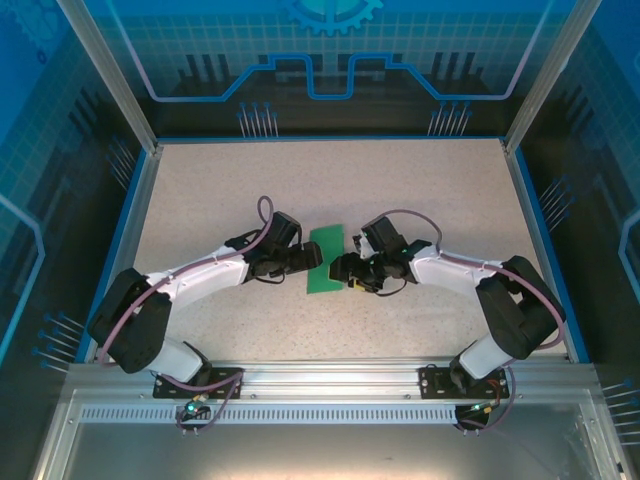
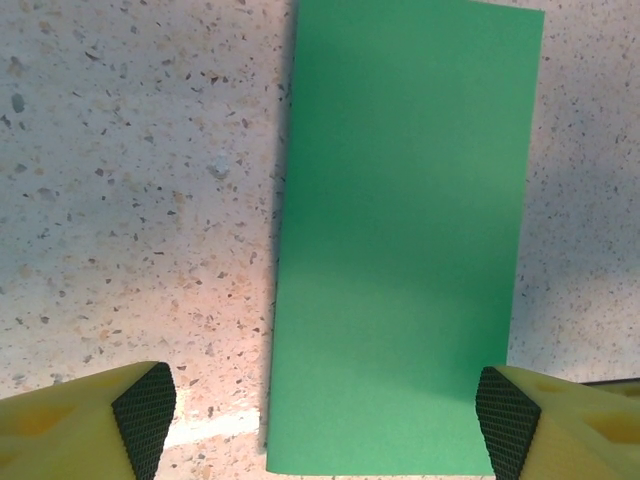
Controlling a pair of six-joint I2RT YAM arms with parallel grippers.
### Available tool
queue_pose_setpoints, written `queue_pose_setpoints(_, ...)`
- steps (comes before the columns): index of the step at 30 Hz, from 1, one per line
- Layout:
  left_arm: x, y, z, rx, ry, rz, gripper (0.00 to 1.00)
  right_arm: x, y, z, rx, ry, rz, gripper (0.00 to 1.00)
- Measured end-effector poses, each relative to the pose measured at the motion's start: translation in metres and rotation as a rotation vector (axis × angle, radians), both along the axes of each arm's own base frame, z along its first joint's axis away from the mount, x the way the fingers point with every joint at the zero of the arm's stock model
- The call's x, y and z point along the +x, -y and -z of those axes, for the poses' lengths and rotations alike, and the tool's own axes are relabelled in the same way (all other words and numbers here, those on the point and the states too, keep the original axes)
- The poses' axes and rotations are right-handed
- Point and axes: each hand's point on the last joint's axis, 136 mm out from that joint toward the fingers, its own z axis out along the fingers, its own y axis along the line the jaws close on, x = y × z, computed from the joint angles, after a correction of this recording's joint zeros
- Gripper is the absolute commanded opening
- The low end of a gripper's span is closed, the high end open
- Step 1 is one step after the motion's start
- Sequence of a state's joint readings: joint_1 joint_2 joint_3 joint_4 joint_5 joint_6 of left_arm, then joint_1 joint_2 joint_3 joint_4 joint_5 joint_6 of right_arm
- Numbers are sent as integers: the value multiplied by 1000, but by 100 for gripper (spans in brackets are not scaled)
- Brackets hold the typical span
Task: Fold a paper plane with a square sheet of paper (pick it up from the middle)
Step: Third fold the triangle at the center of the table.
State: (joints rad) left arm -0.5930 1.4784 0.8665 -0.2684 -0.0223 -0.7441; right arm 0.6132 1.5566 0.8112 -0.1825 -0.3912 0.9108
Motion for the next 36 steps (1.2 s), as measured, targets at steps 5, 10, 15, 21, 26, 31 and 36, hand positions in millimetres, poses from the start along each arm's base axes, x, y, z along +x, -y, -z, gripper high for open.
queue_pose_setpoints(5,4,2,-3,-28,8,-15,83,-11,6,14,-11,-65,38,51)
queue_pose_setpoints(10,6,3,-5,-46,12,-14,83,-11,5,15,8,-74,59,41)
queue_pose_setpoints(15,8,4,-5,-65,10,-19,84,-4,-1,9,39,-46,66,31)
queue_pose_setpoints(21,9,6,-7,-99,6,-25,84,-3,-2,10,42,-43,64,16)
queue_pose_setpoints(26,10,15,-10,-158,7,6,84,-8,3,14,9,-44,28,6)
queue_pose_setpoints(31,11,35,-8,-239,-8,71,77,-2,9,3,-15,-12,-59,3)
queue_pose_setpoints(36,12,46,12,-264,-54,101,64,16,-3,-9,2,21,-169,2)
